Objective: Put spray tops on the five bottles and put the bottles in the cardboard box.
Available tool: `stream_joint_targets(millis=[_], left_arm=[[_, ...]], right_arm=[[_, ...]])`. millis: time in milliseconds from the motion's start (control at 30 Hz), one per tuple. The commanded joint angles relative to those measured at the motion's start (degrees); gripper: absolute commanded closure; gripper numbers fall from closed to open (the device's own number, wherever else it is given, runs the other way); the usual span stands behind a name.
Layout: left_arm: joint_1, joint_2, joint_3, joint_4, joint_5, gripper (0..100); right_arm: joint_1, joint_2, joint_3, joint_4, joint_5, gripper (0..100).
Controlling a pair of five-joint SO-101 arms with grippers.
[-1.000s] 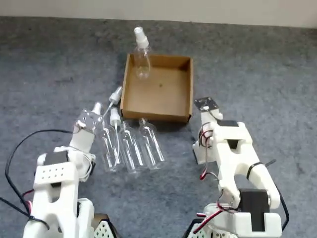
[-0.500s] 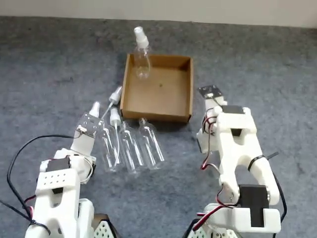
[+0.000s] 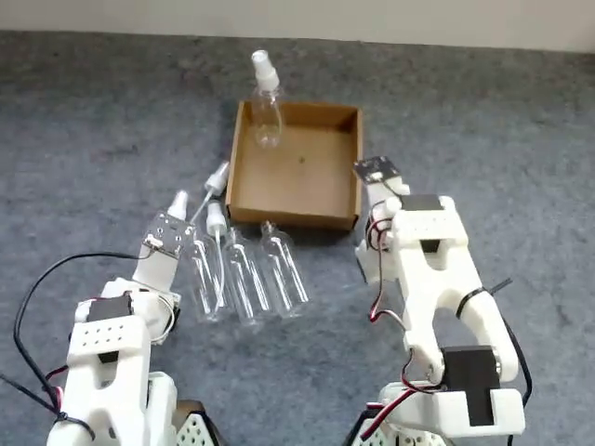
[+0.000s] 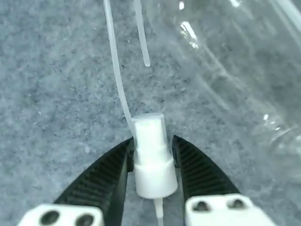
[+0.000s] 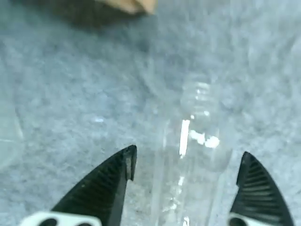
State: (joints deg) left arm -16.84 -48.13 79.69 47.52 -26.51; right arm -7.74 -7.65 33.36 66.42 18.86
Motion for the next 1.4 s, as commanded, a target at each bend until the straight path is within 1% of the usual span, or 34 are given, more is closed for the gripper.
stream_joint_targets(millis=[0, 200, 333, 433, 500, 567, 667, 733, 867, 1133, 1167, 1300, 1367], left_arm=[[0.84, -0.40, 0.31, -1.14, -0.35, 100], [0.84, -0.40, 0.31, -1.14, -0.35, 100], [0.84, -0.40, 0.31, -1.14, -0.35, 100], [0.84, -0.40, 0.31, -1.14, -0.35, 100], [0.84, -0.40, 0.31, -1.14, -0.35, 100], [0.84, -0.40, 0.31, -1.14, -0.35, 100], [0.84, -0.40, 0.31, -1.14, -0.35, 100], [0.84, -0.40, 0.31, -1.14, -0.35, 100], [0.84, -0.40, 0.40, -1.14, -0.35, 100], [0.84, -0.40, 0.40, -1.14, -0.35, 100], [0.84, -0.40, 0.40, -1.14, -0.35, 100], [0.84, -0.40, 0.40, -1.14, -0.35, 100], [0.84, -0.40, 0.40, -1.14, -0.35, 100]], right_arm=[[-0.75, -0.48, -3.38, -0.48, 0.35, 70.3], [-0.75, -0.40, -3.38, -4.00, 0.53, 70.3], [-0.75, -0.40, -3.21, -4.26, 0.53, 70.7], [-0.75, -0.40, -2.95, -4.18, 0.62, 76.4], [-0.75, -0.40, -1.01, -4.35, 0.62, 78.2], [-0.75, -0.40, 0.66, -4.35, 0.97, 78.1], [-0.66, -0.40, 2.24, -4.35, 3.52, 78.0], [-0.57, -0.40, 2.42, -4.26, 3.43, 77.6], [-0.66, -0.48, 3.03, -4.26, 3.52, 72.1], [-0.92, -0.48, 2.95, -4.53, 3.78, 72.1], [-1.01, -0.48, 2.95, -4.53, 3.78, 73.0], [-1.80, -0.48, 3.03, -4.62, 3.78, 81.6], [-1.80, -0.48, 3.03, -4.62, 3.78, 81.8]])
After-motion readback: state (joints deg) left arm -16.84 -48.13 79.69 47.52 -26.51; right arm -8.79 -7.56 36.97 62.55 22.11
